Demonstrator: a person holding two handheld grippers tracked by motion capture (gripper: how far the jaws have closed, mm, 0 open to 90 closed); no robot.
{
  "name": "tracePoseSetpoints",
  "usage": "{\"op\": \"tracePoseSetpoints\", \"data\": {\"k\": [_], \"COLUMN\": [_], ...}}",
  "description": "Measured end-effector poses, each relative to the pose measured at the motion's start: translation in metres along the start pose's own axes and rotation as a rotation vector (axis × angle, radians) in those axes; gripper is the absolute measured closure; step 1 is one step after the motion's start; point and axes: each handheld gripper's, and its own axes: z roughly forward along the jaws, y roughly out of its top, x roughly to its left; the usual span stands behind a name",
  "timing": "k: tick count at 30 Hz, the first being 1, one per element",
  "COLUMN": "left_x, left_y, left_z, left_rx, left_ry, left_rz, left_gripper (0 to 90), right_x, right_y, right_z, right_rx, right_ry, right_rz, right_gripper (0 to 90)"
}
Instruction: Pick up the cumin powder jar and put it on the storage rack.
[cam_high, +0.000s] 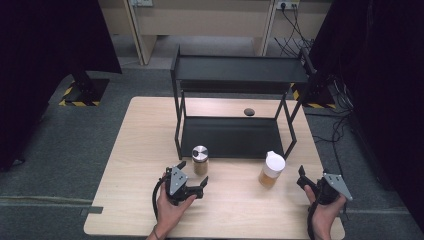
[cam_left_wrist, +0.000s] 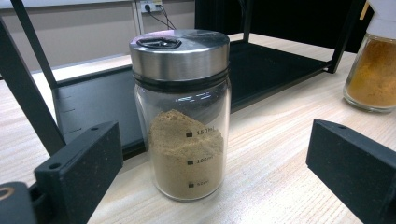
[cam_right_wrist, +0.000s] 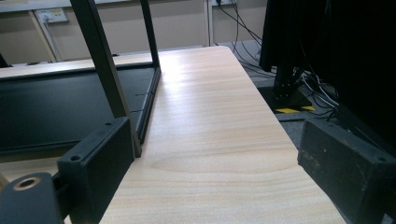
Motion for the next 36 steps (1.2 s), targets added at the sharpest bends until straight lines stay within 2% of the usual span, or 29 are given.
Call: {"op": "tracePoseSetpoints", "data": {"k": [10, 17, 25, 36], "left_x": [-0.001, -0.006, -0.009, -0.009], "left_y": [0.003, 0.009, 0.018, 0.025], "left_z": [0.002, 0.012, 0.029, 0.047], "left_rx": [0.014, 0.037, 0.070, 0.088], "left_ry": [0.003, 0.018, 0.063, 0.085], "left_rz": [0.005, 0.023, -0.013, -0.027], "left_gripper": [2.8, 2.9, 5.5, 13.7], "right_x": [0.001, 0.002, 0.002, 0.002], "right_y": [0.000, 0.001, 0.000, 0.001], "right_z": [0.000, 0.000, 0.000, 0.000], "right_rx": [0.000, 0.004, 0.003, 0.003], "right_ry": [-0.004, -0.006, -0.005, -0.003], "right_rz": [0.001, -0.012, -0.016, -0.021], "right_gripper": [11.1, 11.0, 11.0, 11.0]}}
